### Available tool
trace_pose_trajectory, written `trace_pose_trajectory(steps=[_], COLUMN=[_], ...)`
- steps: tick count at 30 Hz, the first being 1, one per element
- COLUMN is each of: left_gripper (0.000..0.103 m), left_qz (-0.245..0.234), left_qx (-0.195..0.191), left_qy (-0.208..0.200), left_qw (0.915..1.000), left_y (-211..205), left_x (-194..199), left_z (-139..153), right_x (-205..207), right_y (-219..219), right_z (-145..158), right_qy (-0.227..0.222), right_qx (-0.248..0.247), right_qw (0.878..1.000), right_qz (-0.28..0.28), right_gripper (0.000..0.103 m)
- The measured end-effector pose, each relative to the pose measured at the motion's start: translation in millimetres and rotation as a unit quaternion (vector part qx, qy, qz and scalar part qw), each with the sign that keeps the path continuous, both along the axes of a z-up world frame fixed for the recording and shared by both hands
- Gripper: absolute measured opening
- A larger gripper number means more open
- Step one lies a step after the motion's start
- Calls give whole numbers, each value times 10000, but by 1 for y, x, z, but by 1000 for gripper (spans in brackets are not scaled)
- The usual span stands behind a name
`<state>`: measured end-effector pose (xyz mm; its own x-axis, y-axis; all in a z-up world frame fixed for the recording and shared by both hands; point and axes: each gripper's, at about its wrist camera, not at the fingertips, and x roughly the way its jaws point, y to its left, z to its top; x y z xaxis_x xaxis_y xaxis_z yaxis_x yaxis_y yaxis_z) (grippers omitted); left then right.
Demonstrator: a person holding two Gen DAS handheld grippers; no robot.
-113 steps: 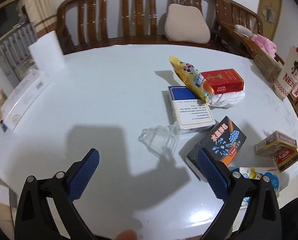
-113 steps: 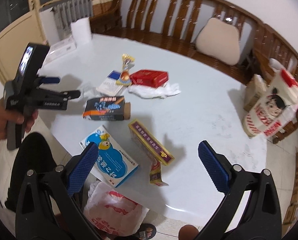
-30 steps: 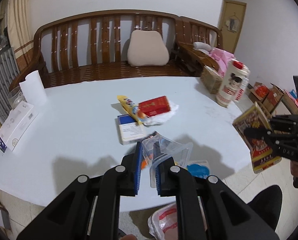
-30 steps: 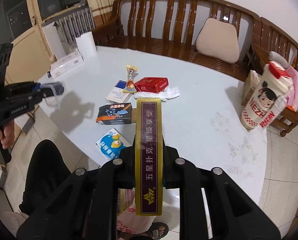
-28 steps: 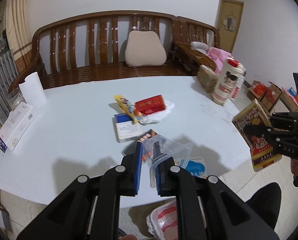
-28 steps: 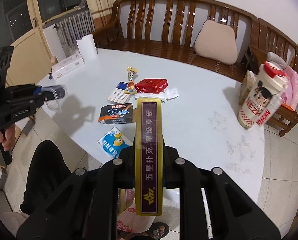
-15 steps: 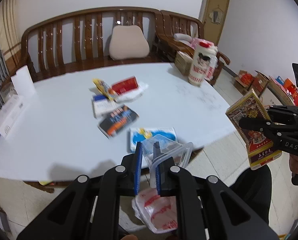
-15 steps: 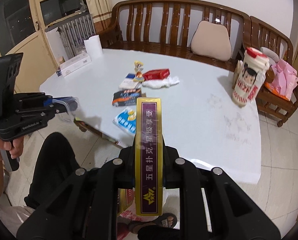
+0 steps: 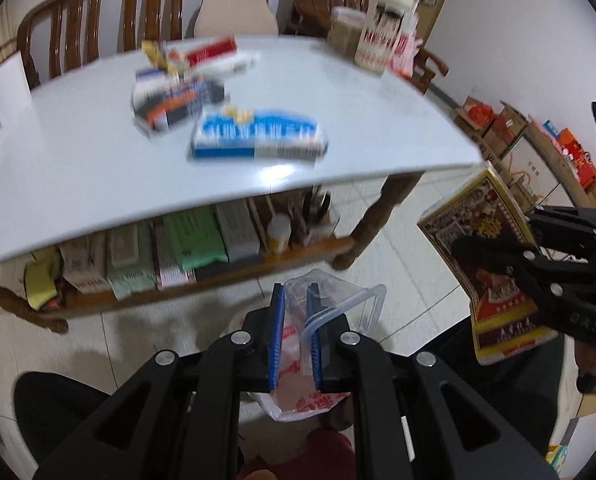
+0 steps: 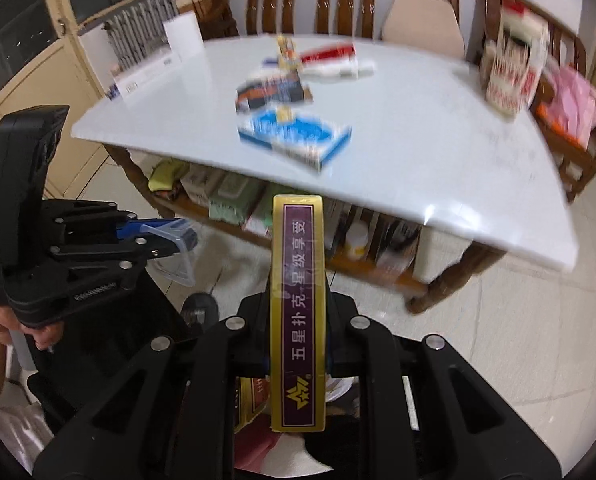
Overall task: Collect trash
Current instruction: 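Carry the clamshell and card strip in both tools down over the white bag, then open both tools to drop the clamshell and card strip into the bag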
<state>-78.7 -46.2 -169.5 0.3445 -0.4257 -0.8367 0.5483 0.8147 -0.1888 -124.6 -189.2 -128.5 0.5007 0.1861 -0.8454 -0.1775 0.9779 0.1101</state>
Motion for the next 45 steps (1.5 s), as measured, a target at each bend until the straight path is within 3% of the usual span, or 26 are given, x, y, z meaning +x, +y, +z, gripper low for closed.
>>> trace_pose_trajectory(steps=[10, 17, 23, 30, 32, 34, 36, 37, 45], left_gripper=[12, 12, 12, 14, 30, 37, 54, 66, 71], left_qz=[83, 278, 264, 315, 340, 334, 348, 363, 508], left_qx=[290, 471, 686, 861, 873, 859, 902, 905, 824], left_qy=[724, 1458, 1679, 1889, 1911, 1926, 1918, 1899, 1878], left_qw=[9969, 9878, 9831, 9777, 9771, 9769, 9767, 9769, 9774], left_y=[-29, -40, -39, -36, -34, -34, -35, -33, -26], left_x=[6, 16, 10, 11, 11, 11, 12, 13, 19], left_z=[-118, -200, -255, -277, -279, -281, -282, -284, -280], right_x=[9, 35, 47, 60, 63, 65, 67, 68, 70], right_y=[6, -2, -7, -9, -7, -5, -3, -3, -9], right_z=[-119, -202, -258, -291, -297, -301, -302, -302, -300], right_qy=[868, 1514, 1926, 2215, 2246, 2293, 2273, 2257, 2215], right_qx=[-32, -52, 139, 103, 72, 132, 145, 143, 194], right_qw=[9957, 9869, 9786, 9721, 9716, 9704, 9708, 9711, 9702], right_qz=[-333, -547, -707, -767, -744, -743, -749, -766, -958], right_gripper=[17, 17, 17, 19, 20, 25, 44, 47, 52])
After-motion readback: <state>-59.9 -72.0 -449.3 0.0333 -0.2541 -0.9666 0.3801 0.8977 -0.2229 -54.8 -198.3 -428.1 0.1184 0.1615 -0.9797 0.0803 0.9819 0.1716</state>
